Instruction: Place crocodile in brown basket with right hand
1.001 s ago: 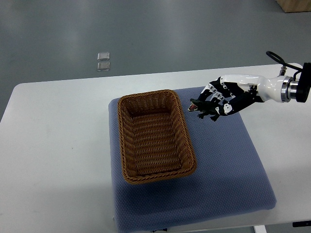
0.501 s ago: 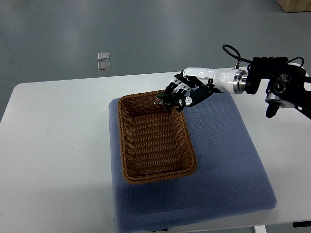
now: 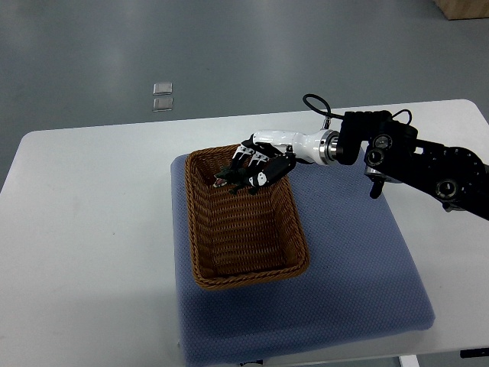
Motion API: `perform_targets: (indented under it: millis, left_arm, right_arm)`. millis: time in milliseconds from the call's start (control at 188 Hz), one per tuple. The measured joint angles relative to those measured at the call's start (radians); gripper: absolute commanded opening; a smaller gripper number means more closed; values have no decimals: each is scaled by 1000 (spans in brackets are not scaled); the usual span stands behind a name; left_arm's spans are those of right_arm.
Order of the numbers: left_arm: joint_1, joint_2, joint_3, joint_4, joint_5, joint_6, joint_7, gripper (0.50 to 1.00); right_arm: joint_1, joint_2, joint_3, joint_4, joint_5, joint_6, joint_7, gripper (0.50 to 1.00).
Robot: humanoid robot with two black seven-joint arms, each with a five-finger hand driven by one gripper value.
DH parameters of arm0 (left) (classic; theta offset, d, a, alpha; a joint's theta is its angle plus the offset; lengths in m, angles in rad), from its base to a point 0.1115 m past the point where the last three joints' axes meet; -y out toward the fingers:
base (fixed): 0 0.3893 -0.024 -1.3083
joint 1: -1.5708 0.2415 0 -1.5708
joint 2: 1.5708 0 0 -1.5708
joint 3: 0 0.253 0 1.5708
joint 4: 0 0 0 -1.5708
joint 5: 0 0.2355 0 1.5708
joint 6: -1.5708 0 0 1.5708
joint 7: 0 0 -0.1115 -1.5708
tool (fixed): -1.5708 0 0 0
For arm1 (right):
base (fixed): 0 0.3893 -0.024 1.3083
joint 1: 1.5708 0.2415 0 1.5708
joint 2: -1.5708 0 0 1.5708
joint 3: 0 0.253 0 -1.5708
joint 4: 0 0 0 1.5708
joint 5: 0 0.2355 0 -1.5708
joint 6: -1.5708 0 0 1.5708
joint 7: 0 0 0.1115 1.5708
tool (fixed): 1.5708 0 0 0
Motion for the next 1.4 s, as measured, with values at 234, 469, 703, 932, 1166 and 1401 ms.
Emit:
perform_targets:
  millis: [234,469,703,932,1166,1401]
  left_arm:
    - [1,0,0,0,0,0,0,1000]
    - [1,0,0,1,0,0,0,1000]
    - [0,0,1,0,0,0,0,1000]
    - [0,0,1,0,0,0,0,1000]
    - [1,0,0,1,0,0,0,1000]
    - [1,0,1,1,0,0,0,1000]
  right_arm:
    - [-12,45,-15,-41,-24,-7,12,633]
    - [-15,72,-33,-72,-58,-14,15,670]
    - [-25,75,-34,-73,-63,-17,18,874]
    - [-30,71,-23,-73,-57,-14,19,901]
    - [-28,43,111,-72,-10,-3,24,903]
    - [-90,30,378,-76,207,-51,97,903]
